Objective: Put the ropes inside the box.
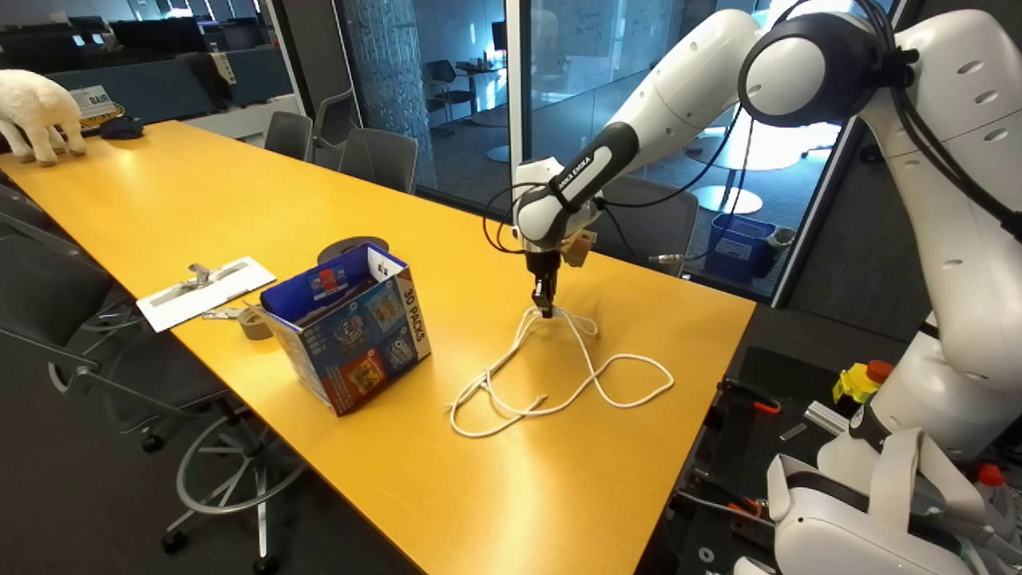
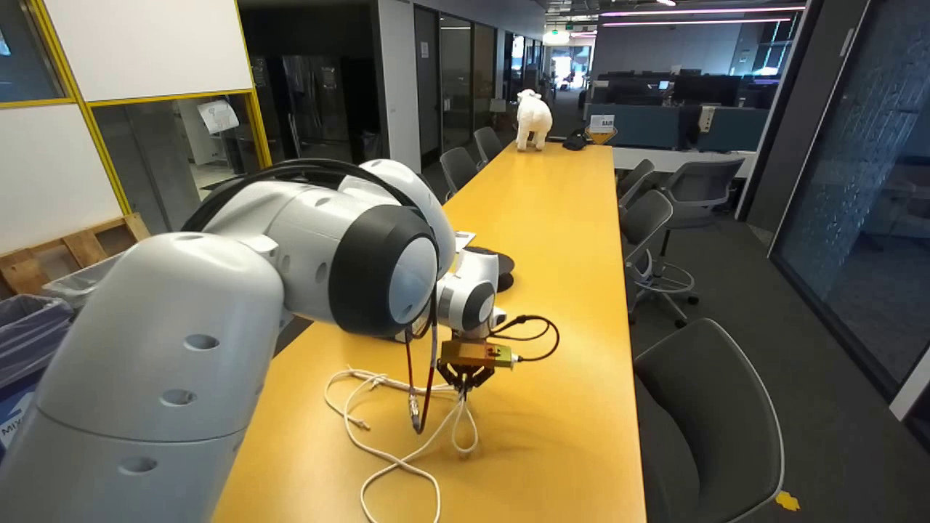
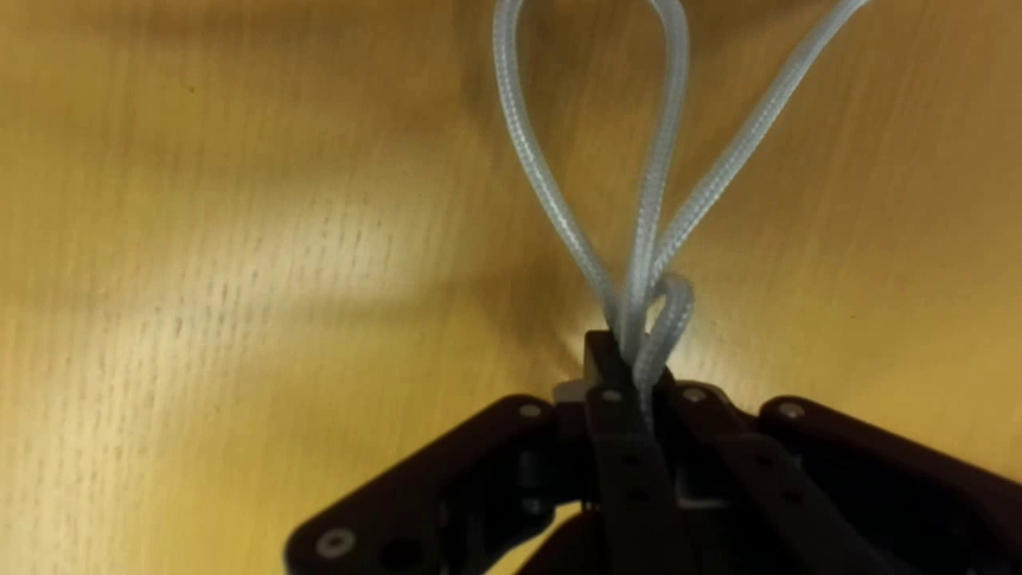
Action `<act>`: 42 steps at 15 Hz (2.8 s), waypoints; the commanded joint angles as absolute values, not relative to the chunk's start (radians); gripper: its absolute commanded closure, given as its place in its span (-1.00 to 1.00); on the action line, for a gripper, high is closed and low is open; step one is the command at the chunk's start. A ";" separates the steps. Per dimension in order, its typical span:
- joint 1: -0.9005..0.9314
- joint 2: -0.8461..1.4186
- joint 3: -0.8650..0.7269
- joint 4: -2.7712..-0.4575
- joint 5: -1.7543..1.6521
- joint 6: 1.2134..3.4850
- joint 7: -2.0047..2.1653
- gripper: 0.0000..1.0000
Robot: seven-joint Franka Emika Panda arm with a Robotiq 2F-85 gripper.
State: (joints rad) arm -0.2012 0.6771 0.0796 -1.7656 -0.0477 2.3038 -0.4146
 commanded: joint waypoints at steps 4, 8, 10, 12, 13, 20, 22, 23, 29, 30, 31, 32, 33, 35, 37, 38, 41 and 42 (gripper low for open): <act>-0.209 0.707 0.151 -1.407 0.059 1.819 -0.608 0.97; -0.171 0.739 0.150 -1.173 0.155 1.580 -0.530 0.97; -0.152 0.749 0.148 -1.071 0.211 1.503 -0.441 0.97; -0.136 0.766 0.147 -0.972 0.290 1.442 -0.298 0.97; -0.127 0.777 0.148 -0.924 0.323 1.432 -0.234 0.97; -0.069 0.892 0.157 -0.631 0.486 1.482 0.210 0.97; -0.049 0.919 0.161 -0.571 0.504 1.527 0.322 0.97; -0.034 0.932 0.162 -0.542 0.505 1.569 0.368 0.97; 0.039 0.987 0.136 -0.476 0.484 1.843 0.608 0.97; 0.047 0.996 0.133 -0.474 0.483 1.895 0.638 0.97; 0.054 1.011 0.132 -0.473 0.484 1.958 0.657 0.97; 0.062 1.026 0.128 -0.472 0.481 2.018 0.678 0.97; 0.071 1.048 0.121 -0.473 0.475 2.084 0.697 0.97; 0.092 1.091 0.097 -0.474 0.453 2.214 0.739 0.97; 0.120 1.135 0.057 -0.479 0.423 2.338 0.787 0.97; 0.136 1.155 0.031 -0.482 0.400 2.394 0.818 0.97; 0.173 1.226 -0.029 -0.470 0.281 2.466 0.941 0.97; 0.183 1.236 -0.047 -0.469 0.249 2.467 0.976 0.97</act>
State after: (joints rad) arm 0.1501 1.1658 0.0036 -0.5467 0.3462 2.4293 0.8521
